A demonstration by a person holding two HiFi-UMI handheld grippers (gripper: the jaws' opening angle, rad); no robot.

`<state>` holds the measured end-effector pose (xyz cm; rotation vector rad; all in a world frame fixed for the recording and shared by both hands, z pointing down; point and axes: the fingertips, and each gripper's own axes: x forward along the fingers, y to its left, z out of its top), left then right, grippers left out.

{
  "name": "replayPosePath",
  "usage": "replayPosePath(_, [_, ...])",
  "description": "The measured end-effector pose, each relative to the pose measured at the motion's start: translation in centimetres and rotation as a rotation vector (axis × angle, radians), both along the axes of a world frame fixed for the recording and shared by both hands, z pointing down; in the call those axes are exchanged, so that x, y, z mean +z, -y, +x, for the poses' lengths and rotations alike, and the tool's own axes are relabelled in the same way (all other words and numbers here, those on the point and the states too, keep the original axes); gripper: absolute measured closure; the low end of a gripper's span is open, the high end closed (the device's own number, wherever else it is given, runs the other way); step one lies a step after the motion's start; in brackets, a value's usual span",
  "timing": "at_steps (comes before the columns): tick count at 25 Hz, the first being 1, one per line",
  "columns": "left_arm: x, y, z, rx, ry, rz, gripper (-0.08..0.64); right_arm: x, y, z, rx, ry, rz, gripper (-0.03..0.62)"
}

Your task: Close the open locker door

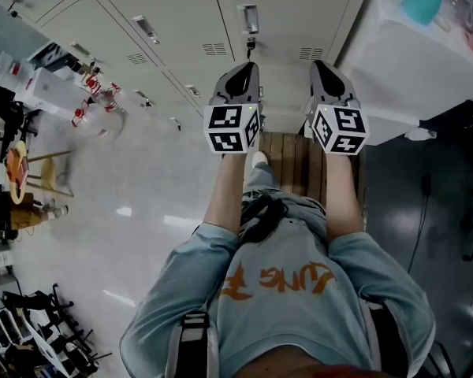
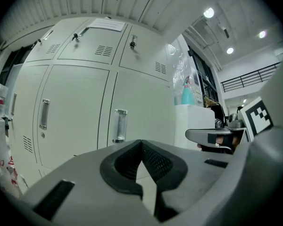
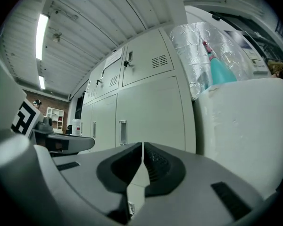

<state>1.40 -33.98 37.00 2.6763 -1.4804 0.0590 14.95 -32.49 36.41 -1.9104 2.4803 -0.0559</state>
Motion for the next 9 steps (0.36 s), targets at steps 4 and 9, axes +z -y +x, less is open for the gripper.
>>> replayPosePath(4, [0.1, -0.5, 1.5, 0.034, 0.009, 0.002, 0.541, 0.1, -0.9, 1.7, 0.041, 0.009, 0.003, 0.557])
replayPosePath(9, [0.2, -1.0, 2.8, 0.058, 0.02, -0.002, 0.541, 0.2, -1.6, 3.1, 0.065, 0.019, 0.004, 0.557])
